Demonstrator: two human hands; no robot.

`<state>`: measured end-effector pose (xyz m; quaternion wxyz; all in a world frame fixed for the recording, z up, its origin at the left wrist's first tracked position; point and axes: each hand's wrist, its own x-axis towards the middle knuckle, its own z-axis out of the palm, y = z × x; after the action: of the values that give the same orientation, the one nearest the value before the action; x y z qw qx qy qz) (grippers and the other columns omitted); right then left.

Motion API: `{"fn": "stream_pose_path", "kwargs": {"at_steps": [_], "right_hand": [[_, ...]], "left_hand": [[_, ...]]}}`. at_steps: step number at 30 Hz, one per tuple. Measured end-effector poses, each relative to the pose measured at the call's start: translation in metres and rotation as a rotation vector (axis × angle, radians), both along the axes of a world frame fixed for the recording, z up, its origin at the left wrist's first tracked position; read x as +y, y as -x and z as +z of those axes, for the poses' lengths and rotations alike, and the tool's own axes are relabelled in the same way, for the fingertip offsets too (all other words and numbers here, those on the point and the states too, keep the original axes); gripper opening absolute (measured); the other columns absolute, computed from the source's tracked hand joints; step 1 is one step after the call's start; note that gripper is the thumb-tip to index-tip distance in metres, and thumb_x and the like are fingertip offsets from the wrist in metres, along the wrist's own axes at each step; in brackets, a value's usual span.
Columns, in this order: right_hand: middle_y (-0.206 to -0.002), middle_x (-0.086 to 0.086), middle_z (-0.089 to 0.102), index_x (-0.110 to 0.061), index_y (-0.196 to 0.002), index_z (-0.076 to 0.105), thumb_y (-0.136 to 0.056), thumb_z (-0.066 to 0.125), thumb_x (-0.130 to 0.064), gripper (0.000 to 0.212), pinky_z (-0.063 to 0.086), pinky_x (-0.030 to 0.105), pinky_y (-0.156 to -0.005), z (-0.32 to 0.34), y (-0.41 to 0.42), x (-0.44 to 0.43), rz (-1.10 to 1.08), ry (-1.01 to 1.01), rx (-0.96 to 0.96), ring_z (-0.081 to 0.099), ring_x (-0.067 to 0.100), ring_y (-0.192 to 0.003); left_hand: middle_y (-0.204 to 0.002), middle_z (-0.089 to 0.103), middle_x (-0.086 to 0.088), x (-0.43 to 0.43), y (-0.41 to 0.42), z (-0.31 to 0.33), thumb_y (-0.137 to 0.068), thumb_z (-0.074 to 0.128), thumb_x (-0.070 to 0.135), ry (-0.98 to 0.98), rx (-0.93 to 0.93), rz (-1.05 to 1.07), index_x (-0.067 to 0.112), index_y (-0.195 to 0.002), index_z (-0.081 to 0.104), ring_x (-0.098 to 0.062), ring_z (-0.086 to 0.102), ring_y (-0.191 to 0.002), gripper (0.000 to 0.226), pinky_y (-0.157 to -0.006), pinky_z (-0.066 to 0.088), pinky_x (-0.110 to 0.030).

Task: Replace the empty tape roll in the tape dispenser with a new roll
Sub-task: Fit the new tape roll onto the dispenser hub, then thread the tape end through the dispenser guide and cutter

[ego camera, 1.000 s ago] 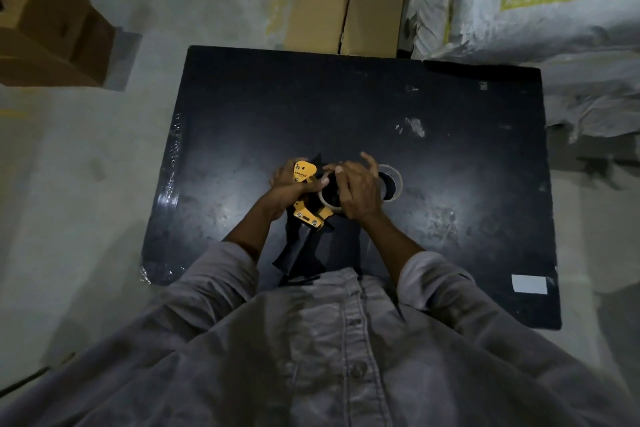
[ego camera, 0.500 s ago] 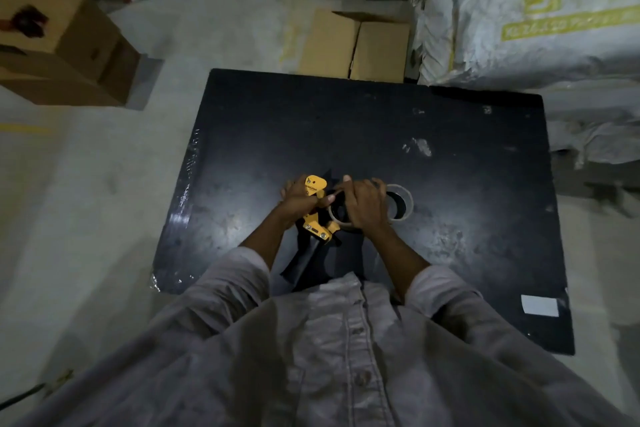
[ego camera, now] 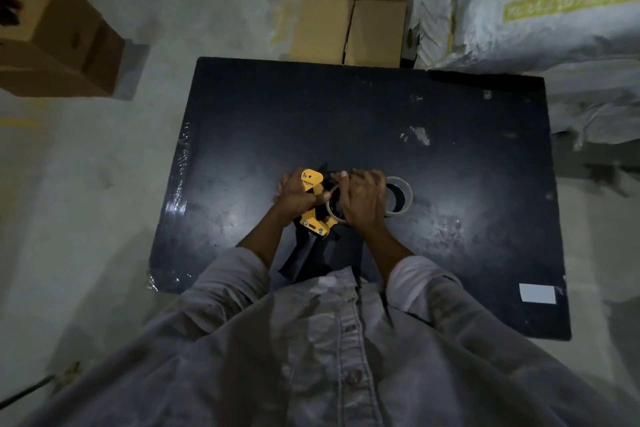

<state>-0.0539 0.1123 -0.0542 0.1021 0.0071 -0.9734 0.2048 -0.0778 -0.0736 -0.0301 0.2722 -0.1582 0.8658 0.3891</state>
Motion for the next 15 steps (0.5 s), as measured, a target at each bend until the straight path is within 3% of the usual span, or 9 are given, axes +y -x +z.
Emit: {"fn": "stream_pose_path", "kwargs": {"at_steps": [2,6,10,12,15], "right_hand": [[-0.111,-0.002,0.086,-0.025,-0.119,0.087,-0.12,0.041,-0.032,0.046,0.038,0.053,-0.119,0.002,-0.001,0.001,-0.012,-0.059,-0.003,0.071,0.022,-0.122],[-0.103,0.002,0.086,-0.021,-0.109,0.087,-0.118,0.046,-0.031,0.044,0.042,0.055,-0.113,0.005,-0.004,0.003,-0.055,-0.077,0.015,0.071,0.025,-0.11],[-0.101,0.003,0.085,-0.018,-0.105,0.086,-0.119,0.039,-0.037,0.053,0.043,0.053,-0.109,0.008,-0.002,0.006,-0.052,-0.082,-0.022,0.07,0.027,-0.106],[-0.108,-0.001,0.085,-0.022,-0.112,0.086,-0.12,0.03,-0.043,0.06,0.041,0.052,-0.11,0.006,0.002,0.008,-0.035,-0.065,-0.059,0.068,0.024,-0.111],[-0.136,-0.003,0.077,-0.024,-0.134,0.078,-0.121,0.026,-0.048,0.059,0.039,0.052,-0.113,0.006,-0.002,0.01,0.01,0.082,-0.104,0.062,0.023,-0.128]], "left_hand": [[-0.151,0.042,-0.003,0.003,-0.002,0.005,-0.082,0.095,0.048,0.036,0.007,-0.002,0.036,-0.135,0.055,-0.033,0.035,-0.149,0.068,-0.124,0.031,-0.056],[-0.161,0.04,-0.007,0.004,-0.002,0.011,-0.078,0.095,0.057,0.028,0.003,-0.033,0.034,-0.147,0.051,-0.038,0.032,-0.155,0.085,-0.127,0.029,-0.063],[-0.154,0.043,-0.003,-0.005,-0.004,0.009,-0.063,0.087,0.083,0.018,-0.002,-0.068,0.039,-0.143,0.051,-0.028,0.036,-0.146,0.099,-0.122,0.035,-0.059],[-0.15,0.053,-0.005,-0.011,-0.006,0.01,-0.072,0.083,0.088,-0.167,-0.022,-0.003,0.037,-0.141,0.055,-0.029,0.046,-0.146,0.09,-0.121,0.043,-0.053],[-0.147,0.066,-0.003,-0.027,-0.019,0.0,-0.102,0.063,0.075,-0.354,0.084,0.187,0.037,-0.151,0.058,-0.033,0.063,-0.141,0.062,-0.118,0.054,-0.058]]}}
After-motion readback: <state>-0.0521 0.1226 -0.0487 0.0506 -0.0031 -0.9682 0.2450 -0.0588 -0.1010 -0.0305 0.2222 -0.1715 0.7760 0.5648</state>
